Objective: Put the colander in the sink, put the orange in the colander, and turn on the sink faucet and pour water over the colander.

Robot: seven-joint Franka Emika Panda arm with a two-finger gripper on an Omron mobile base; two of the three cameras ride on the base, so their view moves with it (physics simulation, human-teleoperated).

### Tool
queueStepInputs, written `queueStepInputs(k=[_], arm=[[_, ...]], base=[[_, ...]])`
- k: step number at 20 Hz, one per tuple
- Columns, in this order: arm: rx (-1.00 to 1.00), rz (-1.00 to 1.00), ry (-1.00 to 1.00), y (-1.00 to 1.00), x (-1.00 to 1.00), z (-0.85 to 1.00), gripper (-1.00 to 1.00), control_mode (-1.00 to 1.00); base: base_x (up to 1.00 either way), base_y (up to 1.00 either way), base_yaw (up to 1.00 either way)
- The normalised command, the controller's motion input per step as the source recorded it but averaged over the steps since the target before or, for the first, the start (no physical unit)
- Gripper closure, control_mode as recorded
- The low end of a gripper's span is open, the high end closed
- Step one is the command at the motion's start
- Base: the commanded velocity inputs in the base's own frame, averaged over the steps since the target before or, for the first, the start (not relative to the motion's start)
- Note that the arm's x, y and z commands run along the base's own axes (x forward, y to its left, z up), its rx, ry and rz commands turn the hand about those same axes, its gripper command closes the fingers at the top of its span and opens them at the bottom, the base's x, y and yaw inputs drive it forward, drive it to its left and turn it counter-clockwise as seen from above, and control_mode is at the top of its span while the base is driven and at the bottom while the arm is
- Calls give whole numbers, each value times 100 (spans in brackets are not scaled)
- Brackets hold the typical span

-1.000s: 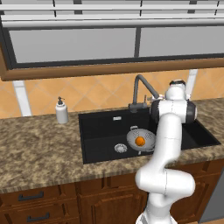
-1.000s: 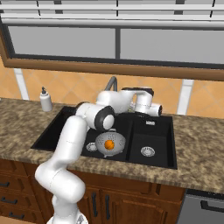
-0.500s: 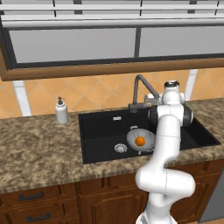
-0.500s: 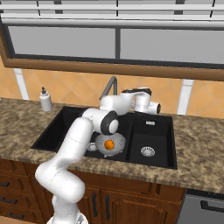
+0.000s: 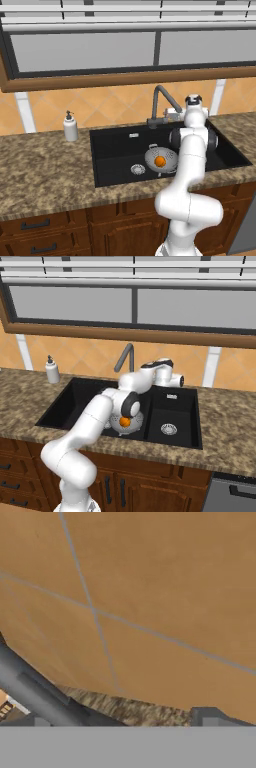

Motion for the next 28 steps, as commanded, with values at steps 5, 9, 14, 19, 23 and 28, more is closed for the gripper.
queueStepInputs(k=[5,9,14,19,23,28], arm=[[0,0,0,0,9,-15,-100,-100],[0,-2,0,0,1,-12,100,-100],[-1,-13,0,-23,0,-1,100,-100],[-5,-28,0,-64,-5,0,100,-100],[-5,-36,0,-69,-11,-6,100,-100],[-5,-37,0,-78,-5,-11,100,-100]], base=[[0,0,0],[0,0,0],[0,0,0],[0,0,0],[0,0,0],[0,0,0]])
